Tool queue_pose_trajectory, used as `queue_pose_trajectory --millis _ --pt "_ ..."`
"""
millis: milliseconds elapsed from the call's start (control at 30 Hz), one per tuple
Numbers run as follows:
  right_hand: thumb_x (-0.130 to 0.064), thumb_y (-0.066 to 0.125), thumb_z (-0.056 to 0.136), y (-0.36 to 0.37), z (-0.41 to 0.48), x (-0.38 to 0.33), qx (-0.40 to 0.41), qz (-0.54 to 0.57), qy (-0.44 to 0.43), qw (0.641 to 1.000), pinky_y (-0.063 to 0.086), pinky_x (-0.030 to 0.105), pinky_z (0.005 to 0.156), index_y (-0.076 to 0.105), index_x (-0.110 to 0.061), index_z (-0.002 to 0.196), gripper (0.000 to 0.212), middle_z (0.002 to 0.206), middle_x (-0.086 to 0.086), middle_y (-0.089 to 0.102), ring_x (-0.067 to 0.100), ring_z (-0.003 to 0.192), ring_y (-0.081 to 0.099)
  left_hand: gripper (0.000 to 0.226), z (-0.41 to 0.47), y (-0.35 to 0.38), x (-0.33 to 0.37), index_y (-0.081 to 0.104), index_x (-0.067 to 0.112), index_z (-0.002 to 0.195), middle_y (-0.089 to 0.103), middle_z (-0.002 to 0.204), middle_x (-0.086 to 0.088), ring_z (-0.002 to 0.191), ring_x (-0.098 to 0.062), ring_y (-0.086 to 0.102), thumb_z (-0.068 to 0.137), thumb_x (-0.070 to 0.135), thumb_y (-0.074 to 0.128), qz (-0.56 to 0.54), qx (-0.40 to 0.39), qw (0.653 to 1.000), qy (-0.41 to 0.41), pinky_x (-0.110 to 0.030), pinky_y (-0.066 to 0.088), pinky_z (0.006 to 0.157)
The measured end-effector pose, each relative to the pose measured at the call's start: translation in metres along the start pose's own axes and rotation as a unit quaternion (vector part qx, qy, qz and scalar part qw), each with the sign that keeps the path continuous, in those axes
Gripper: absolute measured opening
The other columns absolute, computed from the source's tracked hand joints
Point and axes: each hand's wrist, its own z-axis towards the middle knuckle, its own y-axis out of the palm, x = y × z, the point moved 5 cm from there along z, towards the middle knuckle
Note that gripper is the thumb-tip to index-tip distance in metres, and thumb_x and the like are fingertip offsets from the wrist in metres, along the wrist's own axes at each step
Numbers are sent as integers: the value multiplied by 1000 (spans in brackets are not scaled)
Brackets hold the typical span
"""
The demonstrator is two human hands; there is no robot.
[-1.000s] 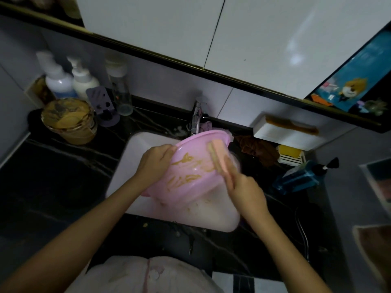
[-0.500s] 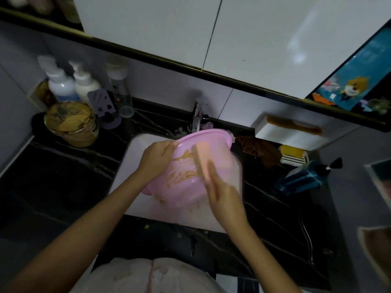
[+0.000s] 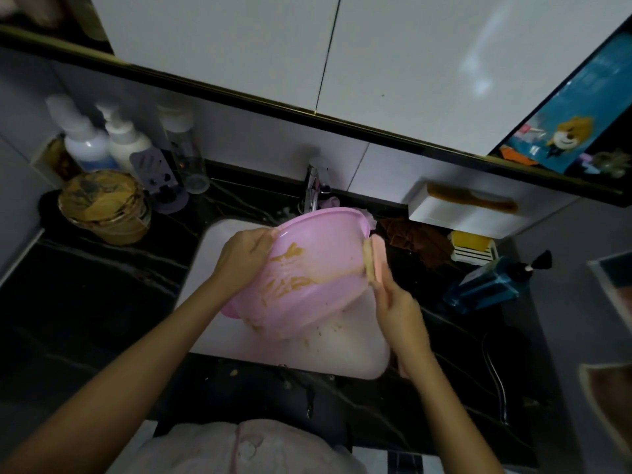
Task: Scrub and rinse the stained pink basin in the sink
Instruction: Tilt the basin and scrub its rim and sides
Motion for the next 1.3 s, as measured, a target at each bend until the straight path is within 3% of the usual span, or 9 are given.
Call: queue_pose_trajectory --millis 200,333,433,600,700,900,1067,1233,1300 --pt "-41 37 98 35 -44 -34 -65 -60 -136 987 44 35 58 15 -45 147 54 82 18 66 34 75 64 53 9 -3 -19 57 18 66 61 70 -5 76 -35 59 84 59 29 -21 3 999 -29 -44 48 74" --pt "-35 37 99 8 1 2 -8 4 0 1000 53 39 59 26 -35 146 48 76 12 65 28 71 64 52 9 -1 -20 64 17 74 66 79 -8 82 -35 61 86 56 31 -38 -7 999 -24 -47 49 78" --pt "-39 36 99 21 -8 -24 10 39 -42 998 53 38 66 28 -35 147 48 84 13 67 27 76 64 62 8 1 -15 61 6 76 66 79 -15 79 -34 60 85 57 27 -17 -2 1000 -11 -46 49 76" --pt "-38 40 98 29 -37 -18 -46 -116 -123 985 45 38 61 12 -42 148 57 89 22 67 38 81 64 42 2 0 -11 51 28 61 62 73 -4 76 -28 59 84 55 28 -19 -9 1000 -4 -40 48 74" --pt "-33 38 100 6 4 -2 17 16 -14 1000 44 32 58 30 -27 147 48 87 17 67 28 78 65 45 -1 1 -2 54 26 64 61 73 -6 75 -27 57 83 55 27 -6 1 1000 5 -36 44 71" --pt "-43 40 96 35 -54 -20 -55 -38 -156 985 43 34 57 21 -46 145 53 86 19 68 35 77 65 41 6 -8 -24 52 32 60 50 58 6 65 -29 51 88 54 32 -29 10 999 -14 -45 48 71" --pt "-36 38 99 10 4 12 26 25 -32 999 53 38 66 30 -31 147 49 85 13 68 27 78 65 45 3 -1 -12 45 27 55 47 57 2 61 -27 47 87 55 32 -26 2 1000 -2 -43 45 66" --pt "-41 40 97 31 -43 -26 -65 52 -146 986 50 34 65 27 -46 143 48 91 6 69 17 77 64 47 2 -3 -12 44 26 54 49 59 4 63 -23 49 86 57 30 -7 10 1000 3 -41 44 66" --pt "-33 45 98 18 -39 -4 -99 118 -96 983 46 25 55 42 -38 139 41 80 -6 70 6 63 60 45 2 -3 -14 46 28 55 49 60 4 63 -24 50 86 56 30 -10 5 1000 4 -41 44 66"
